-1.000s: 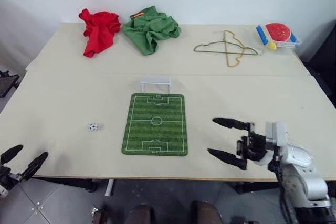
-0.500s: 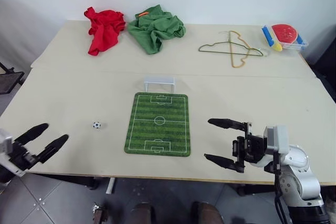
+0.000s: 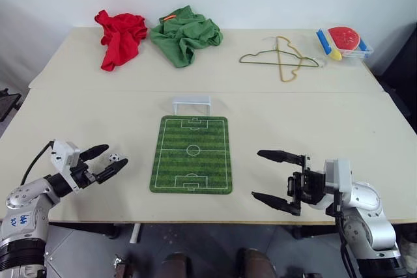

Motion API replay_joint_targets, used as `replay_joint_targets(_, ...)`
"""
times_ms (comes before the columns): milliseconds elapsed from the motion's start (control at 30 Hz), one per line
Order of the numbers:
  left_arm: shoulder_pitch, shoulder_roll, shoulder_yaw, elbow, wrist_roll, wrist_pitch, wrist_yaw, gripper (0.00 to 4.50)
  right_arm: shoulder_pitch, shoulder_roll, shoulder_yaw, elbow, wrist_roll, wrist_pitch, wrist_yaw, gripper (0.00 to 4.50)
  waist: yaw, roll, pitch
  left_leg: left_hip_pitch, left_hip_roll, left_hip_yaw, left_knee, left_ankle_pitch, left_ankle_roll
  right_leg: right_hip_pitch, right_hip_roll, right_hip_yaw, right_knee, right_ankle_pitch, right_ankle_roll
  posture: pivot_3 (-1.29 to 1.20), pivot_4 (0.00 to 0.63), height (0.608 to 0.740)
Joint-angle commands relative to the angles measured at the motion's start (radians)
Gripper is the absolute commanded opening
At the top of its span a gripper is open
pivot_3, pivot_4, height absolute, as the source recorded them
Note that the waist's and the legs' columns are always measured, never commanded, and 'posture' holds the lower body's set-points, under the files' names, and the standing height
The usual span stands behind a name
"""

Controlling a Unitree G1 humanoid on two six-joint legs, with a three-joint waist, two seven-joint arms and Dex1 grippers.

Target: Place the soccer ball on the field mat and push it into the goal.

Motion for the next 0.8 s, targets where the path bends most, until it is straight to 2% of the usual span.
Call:
replay_joint_targets(33,-0.018,0.001,-0.008,0.023,0.018,-0.025,-0.010,4.09,0.012,-0.008,-0.019,-0.042,0.009,-0.017,-0.012,4.50,0.000,0.000,0.000,0.000,0.000,0.000,0.000,0.000,0.000,0.000,0.000,0.000,0.000,0.000,0.000,0.00,0.150,0.740)
replay_joint_targets(100,-0.025,-0.002,-0.012,0.037,0.023,-0.032,-0.010,3.67,0.019,-0.006,-0.017,-0.048,0.009,-0.018,-0.021,4.50,0.000,0.000,0.000,0.000,0.000,0.000,0.000,0.000,0.000,0.000,0.000,0.000,0.000,0.000,0.000,0.00,0.150,0.740)
replay_joint_targets(400,-0.028,-0.024,-0.026,0.030,0.014,-0.044,-0.041,0.86,0.010,-0.005,-0.016,-0.042,-0.002,-0.024,-0.047,4.50,0.000,0.000,0.000,0.000,0.000,0.000,0.000,0.000,0.000,0.000,0.000,0.001,0.000,0.000,0.000,0.00,0.150,0.740)
replay_joint_targets(567,-0.066,-0.044,-0.031,-0.104,-0.048,0.001,-0.077,0.86,-0.022,-0.022,-0.052,-0.019,0.015,-0.008,-0.064,4.50,0.003,0.000,0.000,0.000,0.000,0.000,0.001,0.000,0.000,0.000,0.000,0.001,0.001,0.000,0.000,0.00,0.150,0.740)
replay_joint_targets(700,-0.154,-0.049,-0.156,-0.313,-0.072,0.082,-0.158,0.86,0.000,-0.100,-0.098,-0.007,0.054,0.022,0.005,4.50,0.024,-0.001,0.000,-0.002,0.000,0.000,0.003,-0.001,0.001,0.001,0.000,0.000,0.000,0.001,0.000,0.00,0.150,0.740)
replay_joint_targets(800,-0.225,-0.077,-0.278,-0.374,-0.042,0.092,-0.221,0.86,0.027,-0.133,-0.125,0.022,0.047,0.007,0.039,4.50,0.026,-0.001,0.000,-0.001,0.000,0.000,0.003,-0.001,0.001,0.001,0.000,0.000,-0.001,0.001,0.000,0.00,0.150,0.740)
